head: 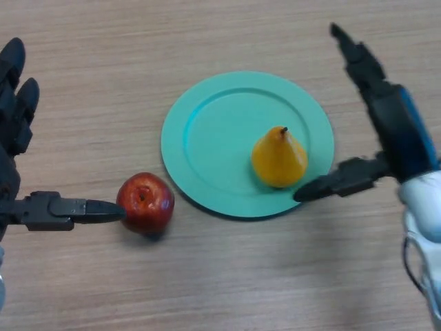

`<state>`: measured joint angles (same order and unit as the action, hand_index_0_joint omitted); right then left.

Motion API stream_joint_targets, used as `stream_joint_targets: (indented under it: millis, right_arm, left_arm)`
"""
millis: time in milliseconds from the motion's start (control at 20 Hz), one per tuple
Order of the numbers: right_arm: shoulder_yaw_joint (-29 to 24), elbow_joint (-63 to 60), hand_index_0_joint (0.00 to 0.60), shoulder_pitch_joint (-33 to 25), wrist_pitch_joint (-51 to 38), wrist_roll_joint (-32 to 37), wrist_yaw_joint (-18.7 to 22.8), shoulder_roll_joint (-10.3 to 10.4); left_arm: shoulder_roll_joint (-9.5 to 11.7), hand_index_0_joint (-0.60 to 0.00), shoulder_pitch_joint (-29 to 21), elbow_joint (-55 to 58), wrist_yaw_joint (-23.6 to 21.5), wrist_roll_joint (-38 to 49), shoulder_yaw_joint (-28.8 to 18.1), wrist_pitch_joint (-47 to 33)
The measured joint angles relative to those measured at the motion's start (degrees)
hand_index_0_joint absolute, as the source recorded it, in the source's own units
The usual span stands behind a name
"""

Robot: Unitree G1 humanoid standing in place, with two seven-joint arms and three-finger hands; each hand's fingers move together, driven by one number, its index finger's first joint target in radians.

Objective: Pick up the yellow pear and place it on the plate

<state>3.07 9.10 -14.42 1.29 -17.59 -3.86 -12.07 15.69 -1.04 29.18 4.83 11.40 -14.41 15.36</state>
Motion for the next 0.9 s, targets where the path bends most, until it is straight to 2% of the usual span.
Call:
stream_joint_targets:
  millis: [150, 250, 400, 450, 500, 550, 600, 650, 700, 800, 850, 900]
  right_arm:
    - [-3.78, 7.63, 0.0, 6.02, 1.83, 4.64, -0.53, -1.15]
    - [-5.75, 10.33, 0.0, 8.31, 2.28, 5.15, -1.47, -2.09]
    - [-7.25, 12.92, 0.0, 11.61, 3.1, 6.35, -3.26, -2.2]
    - [-7.11, 13.09, 0.0, 11.97, 3.14, 6.38, -3.98, -2.2]
    - [-7.1, 13.11, 0.0, 11.98, 3.2, 6.38, -4.1, -2.2]
    - [-7.1, 13.41, 0.0, 11.98, 3.41, 6.4, -4.1, -2.2]
    - [-7.09, 13.74, 0.0, 11.98, 3.61, 6.42, -4.1, -2.19]
    - [-7.05, 14.07, 0.0, 12.01, 3.73, 6.47, -4.16, -2.19]
    - [-7.05, 14.41, 0.0, 12.2, 3.95, 6.55, -4.52, -2.18]
    - [-6.95, 14.71, 0.0, 12.87, 3.97, 6.61, -5.84, -2.16]
    - [-6.94, 14.71, 0.0, 12.99, 3.98, 6.62, -6.03, -2.15]
    - [-6.95, 14.71, 0.0, 12.99, 3.98, 6.62, -6.12, -2.15]
  left_arm:
    - [0.05, 0.0, -0.23, -0.48, -0.02, -0.03, -0.04, -0.02]
    - [0.05, 0.0, -0.22, -1.09, -0.04, -0.04, -0.05, -0.05]
    - [0.07, 0.0, -0.36, -1.37, -0.08, -0.05, -0.03, -0.06]
    - [0.07, -0.051, -0.45, -1.45, -0.09, -0.05, -0.03, -0.06]
    - [0.09, -0.15, -0.54, -1.47, -0.09, -0.05, -0.03, -0.06]
    - [0.12, -0.3, -0.61, -1.54, -0.13, -0.05, -0.03, -0.06]
    - [0.12, -0.4, -0.71, -1.8, -0.19, -0.05, -0.03, -0.11]
    - [0.13, -0.546, -0.87, -2.26, -1.14, -0.05, 0.03, -0.4]
    - [0.16, -0.6, -1.12, -3.15, -1.6, -0.06, 0.02, -1.54]
    - [0.41, -0.6, -1.37, -3.35, -2.27, -0.05, 0.0, -2.03]
    - [0.57, -0.499, -1.37, -3.35, -2.26, -0.04, 0.0, -2.03]
    - [0.67, -0.35, -1.37, -3.35, -2.27, -0.05, 0.0, -2.03]
